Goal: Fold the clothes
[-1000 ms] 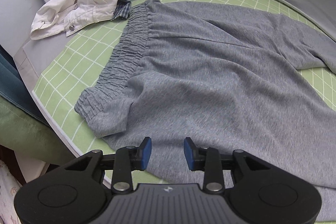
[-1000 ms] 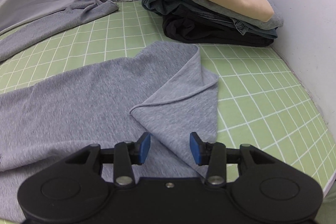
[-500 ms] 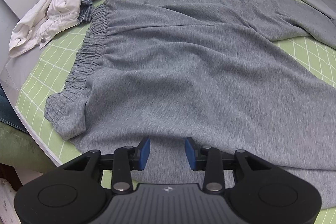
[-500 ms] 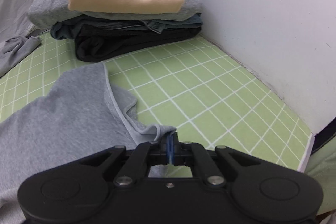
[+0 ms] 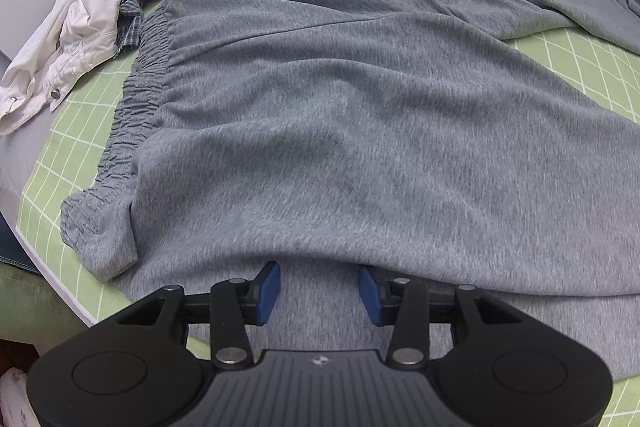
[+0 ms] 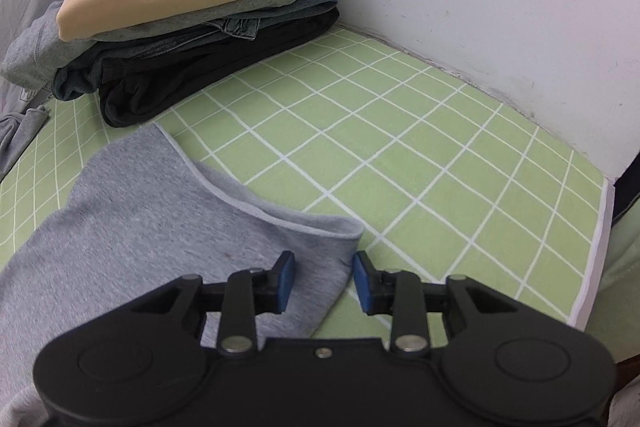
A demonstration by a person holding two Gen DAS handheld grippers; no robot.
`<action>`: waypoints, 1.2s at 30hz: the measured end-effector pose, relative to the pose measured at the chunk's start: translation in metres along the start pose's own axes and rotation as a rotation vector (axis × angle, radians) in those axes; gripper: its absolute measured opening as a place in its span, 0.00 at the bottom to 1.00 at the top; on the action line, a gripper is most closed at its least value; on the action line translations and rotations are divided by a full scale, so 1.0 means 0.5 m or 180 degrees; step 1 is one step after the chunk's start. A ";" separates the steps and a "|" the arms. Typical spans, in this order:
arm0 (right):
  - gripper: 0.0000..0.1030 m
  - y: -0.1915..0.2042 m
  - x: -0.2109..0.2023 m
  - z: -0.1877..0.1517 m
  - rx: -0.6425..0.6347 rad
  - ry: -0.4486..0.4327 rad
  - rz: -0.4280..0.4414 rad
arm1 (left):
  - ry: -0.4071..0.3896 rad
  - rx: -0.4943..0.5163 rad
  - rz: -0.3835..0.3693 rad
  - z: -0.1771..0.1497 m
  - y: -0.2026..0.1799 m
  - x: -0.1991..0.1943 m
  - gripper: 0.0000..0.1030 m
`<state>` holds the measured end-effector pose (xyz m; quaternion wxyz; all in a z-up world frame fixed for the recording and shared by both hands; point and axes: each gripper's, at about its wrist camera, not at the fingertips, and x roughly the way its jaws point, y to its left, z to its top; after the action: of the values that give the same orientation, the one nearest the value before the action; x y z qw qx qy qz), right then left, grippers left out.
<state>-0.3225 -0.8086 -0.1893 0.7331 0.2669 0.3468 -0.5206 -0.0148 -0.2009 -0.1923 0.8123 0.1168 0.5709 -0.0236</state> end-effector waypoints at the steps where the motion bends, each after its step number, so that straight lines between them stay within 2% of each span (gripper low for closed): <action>1: 0.02 -0.003 0.002 0.003 0.0004 -0.0012 0.0027 | 0.0000 0.0014 0.0005 -0.002 -0.001 -0.001 0.44; 5: 0.02 -0.042 0.015 0.031 0.0222 -0.0035 -0.0098 | 0.0101 0.0014 -0.0074 -0.015 0.008 -0.004 0.44; 8: 0.02 -0.069 0.020 0.045 0.0339 -0.0034 -0.0247 | 0.0189 -0.0014 -0.0136 -0.034 0.027 -0.004 0.53; 9: 0.02 -0.073 0.023 0.047 0.0296 -0.0011 -0.0311 | 0.0210 -0.0032 -0.0151 -0.041 0.034 -0.004 0.57; 11: 0.07 -0.064 0.018 0.044 0.0123 -0.0007 -0.0556 | 0.0236 -0.0060 -0.0205 -0.055 0.046 -0.005 0.58; 12: 0.13 -0.059 0.015 0.043 0.0039 -0.0010 -0.0671 | 0.0238 -0.0059 -0.0239 -0.061 0.050 -0.006 0.58; 14: 0.44 -0.047 -0.011 0.031 -0.0053 -0.0133 -0.0673 | 0.0243 -0.0055 -0.0306 -0.074 0.058 -0.008 0.58; 15: 0.51 -0.032 -0.032 0.018 -0.0107 -0.0233 -0.0617 | 0.0241 -0.0041 -0.0335 -0.078 0.061 -0.010 0.58; 18: 0.59 0.040 -0.076 -0.024 -0.0473 -0.0295 -0.0338 | 0.0204 0.0129 -0.0374 -0.074 0.046 -0.016 0.57; 19: 0.66 0.070 -0.089 -0.042 -0.0585 -0.0294 -0.0215 | 0.0191 0.0186 -0.0387 -0.072 0.041 -0.018 0.57; 23: 0.81 0.193 -0.146 -0.122 -0.1016 -0.0212 0.0389 | 0.0138 0.0422 -0.0437 -0.065 0.022 -0.027 0.57; 25: 0.83 0.246 -0.177 -0.163 -0.1225 -0.0178 0.0622 | 0.0085 0.0605 -0.0461 -0.049 0.009 -0.027 0.57; 29: 0.85 0.336 -0.234 -0.239 -0.1639 -0.0109 0.0987 | 0.0006 0.0640 -0.0559 -0.025 -0.001 -0.022 0.58; 31: 0.85 0.357 -0.255 -0.269 -0.1766 -0.0060 0.1107 | -0.0034 0.0658 -0.0607 -0.014 -0.006 -0.020 0.58; 36: 0.85 0.388 -0.278 -0.323 -0.1955 0.0107 0.1189 | -0.0134 0.0703 -0.0729 0.016 -0.019 -0.013 0.58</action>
<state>-0.2057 -0.5454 -0.1735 0.8558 0.1014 0.4443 -0.2447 -0.0114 -0.2127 -0.1851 0.7983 0.1390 0.5573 -0.1811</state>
